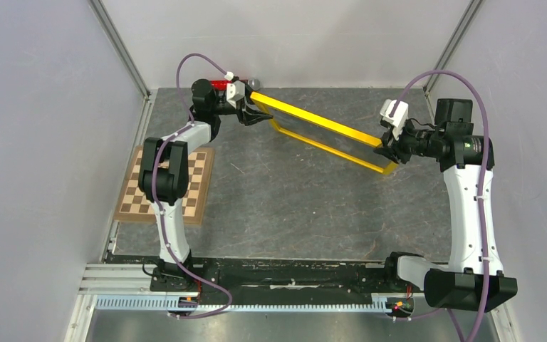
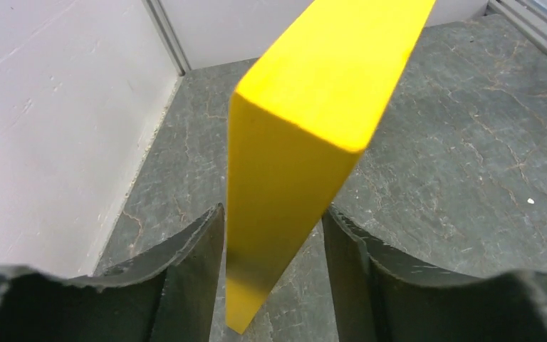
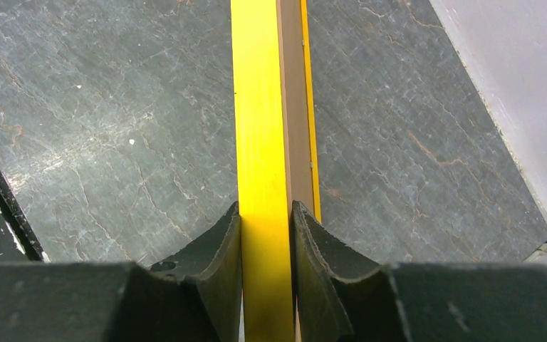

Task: Put the photo into the frame

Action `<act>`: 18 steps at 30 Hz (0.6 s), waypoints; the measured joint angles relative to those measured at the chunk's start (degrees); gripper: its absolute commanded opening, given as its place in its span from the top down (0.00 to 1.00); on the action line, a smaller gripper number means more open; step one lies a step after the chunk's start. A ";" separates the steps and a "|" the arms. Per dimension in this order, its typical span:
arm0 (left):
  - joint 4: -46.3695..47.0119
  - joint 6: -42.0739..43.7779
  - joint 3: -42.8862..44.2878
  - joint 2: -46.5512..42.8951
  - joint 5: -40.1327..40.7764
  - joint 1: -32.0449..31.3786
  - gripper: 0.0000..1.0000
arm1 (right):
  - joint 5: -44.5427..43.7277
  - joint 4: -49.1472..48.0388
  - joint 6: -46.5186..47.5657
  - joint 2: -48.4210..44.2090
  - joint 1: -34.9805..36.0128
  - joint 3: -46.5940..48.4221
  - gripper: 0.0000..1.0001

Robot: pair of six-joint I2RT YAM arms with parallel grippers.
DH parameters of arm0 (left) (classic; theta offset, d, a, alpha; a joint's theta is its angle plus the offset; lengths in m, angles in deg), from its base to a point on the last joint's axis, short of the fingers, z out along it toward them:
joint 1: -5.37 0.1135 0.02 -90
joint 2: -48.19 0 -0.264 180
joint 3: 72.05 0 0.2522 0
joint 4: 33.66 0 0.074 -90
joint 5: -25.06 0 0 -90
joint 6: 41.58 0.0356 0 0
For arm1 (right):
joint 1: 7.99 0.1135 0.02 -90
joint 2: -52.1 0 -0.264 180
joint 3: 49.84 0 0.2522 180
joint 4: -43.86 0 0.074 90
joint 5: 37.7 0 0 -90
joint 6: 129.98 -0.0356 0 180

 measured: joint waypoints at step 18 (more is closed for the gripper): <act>7.76 -3.43 -6.75 -3.89 1.60 0.83 0.98 | -0.98 -2.40 -3.96 0.09 0.20 0.55 1.00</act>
